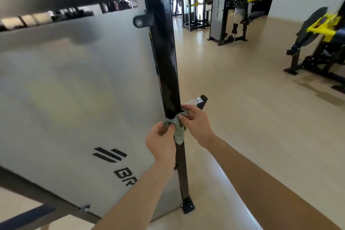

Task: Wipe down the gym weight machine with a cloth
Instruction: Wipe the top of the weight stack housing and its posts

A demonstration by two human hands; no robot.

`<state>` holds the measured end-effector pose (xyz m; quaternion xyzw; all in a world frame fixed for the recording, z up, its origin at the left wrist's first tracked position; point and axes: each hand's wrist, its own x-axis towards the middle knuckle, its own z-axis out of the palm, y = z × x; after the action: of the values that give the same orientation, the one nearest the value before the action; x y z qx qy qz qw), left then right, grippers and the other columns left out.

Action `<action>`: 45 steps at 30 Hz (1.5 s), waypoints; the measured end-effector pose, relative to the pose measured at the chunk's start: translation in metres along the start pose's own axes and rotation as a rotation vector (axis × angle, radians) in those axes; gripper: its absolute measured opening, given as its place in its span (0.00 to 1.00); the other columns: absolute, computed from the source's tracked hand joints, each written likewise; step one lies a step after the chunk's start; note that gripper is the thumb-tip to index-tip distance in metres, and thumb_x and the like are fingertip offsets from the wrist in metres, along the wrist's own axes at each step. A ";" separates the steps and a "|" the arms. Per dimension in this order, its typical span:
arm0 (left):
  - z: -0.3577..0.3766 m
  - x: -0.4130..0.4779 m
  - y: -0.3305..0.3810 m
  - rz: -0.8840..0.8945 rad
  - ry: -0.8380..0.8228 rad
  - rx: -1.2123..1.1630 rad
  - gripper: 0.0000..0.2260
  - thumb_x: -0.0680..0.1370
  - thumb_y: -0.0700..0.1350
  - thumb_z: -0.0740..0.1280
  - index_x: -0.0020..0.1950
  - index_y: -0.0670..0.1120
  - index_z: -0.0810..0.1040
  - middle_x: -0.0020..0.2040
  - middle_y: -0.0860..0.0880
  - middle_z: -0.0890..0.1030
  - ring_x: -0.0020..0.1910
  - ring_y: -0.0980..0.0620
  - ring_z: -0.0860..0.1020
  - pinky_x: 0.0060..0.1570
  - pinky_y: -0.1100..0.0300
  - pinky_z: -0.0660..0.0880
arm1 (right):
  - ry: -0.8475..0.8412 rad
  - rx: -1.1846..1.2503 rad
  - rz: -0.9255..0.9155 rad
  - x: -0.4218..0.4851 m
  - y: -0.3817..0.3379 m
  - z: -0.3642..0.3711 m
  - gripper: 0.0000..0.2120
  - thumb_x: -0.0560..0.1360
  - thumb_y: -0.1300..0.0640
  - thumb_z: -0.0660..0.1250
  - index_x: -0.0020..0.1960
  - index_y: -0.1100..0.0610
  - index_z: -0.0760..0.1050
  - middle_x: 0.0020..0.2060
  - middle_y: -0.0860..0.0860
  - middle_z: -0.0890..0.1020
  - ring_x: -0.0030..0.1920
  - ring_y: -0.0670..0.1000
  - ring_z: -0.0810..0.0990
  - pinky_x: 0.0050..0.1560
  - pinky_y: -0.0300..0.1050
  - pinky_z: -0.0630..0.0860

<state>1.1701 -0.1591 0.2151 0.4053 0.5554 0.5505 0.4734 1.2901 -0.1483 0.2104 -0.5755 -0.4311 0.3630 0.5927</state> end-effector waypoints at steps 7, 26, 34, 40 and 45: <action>0.003 -0.007 0.067 0.096 -0.057 -0.023 0.07 0.74 0.45 0.77 0.50 0.52 0.84 0.44 0.53 0.86 0.44 0.56 0.85 0.53 0.54 0.83 | 0.071 0.105 0.022 0.007 -0.069 -0.002 0.11 0.76 0.67 0.72 0.57 0.65 0.77 0.50 0.58 0.85 0.50 0.54 0.85 0.52 0.45 0.82; 0.041 -0.019 0.116 0.302 0.177 -0.066 0.09 0.75 0.43 0.77 0.54 0.47 0.82 0.45 0.53 0.85 0.44 0.58 0.83 0.51 0.58 0.82 | -0.099 0.146 -0.133 0.043 -0.125 -0.026 0.16 0.70 0.69 0.76 0.54 0.57 0.78 0.51 0.49 0.84 0.49 0.43 0.84 0.50 0.37 0.80; 0.084 -0.021 0.135 0.423 0.465 0.012 0.08 0.75 0.43 0.76 0.49 0.45 0.79 0.44 0.48 0.83 0.39 0.59 0.80 0.44 0.65 0.77 | -0.450 0.066 -0.265 0.088 -0.144 -0.045 0.23 0.74 0.67 0.74 0.67 0.61 0.77 0.59 0.52 0.83 0.59 0.44 0.82 0.59 0.32 0.76; 0.095 -0.022 0.128 0.442 0.560 0.090 0.11 0.73 0.45 0.79 0.49 0.48 0.78 0.47 0.45 0.80 0.41 0.54 0.78 0.45 0.62 0.79 | -0.585 0.046 -0.270 0.109 -0.135 -0.048 0.26 0.75 0.65 0.74 0.71 0.55 0.74 0.60 0.44 0.81 0.60 0.38 0.79 0.63 0.39 0.77; 0.097 -0.023 0.091 0.374 0.547 0.140 0.11 0.73 0.40 0.78 0.50 0.49 0.78 0.48 0.47 0.81 0.44 0.54 0.80 0.43 0.70 0.75 | -0.610 0.020 -0.186 0.105 -0.095 -0.049 0.27 0.76 0.67 0.72 0.73 0.56 0.72 0.61 0.43 0.81 0.63 0.43 0.79 0.68 0.48 0.75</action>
<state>1.2635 -0.1535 0.3124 0.3688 0.6143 0.6769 0.1687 1.3671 -0.0764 0.3166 -0.3923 -0.6361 0.4675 0.4722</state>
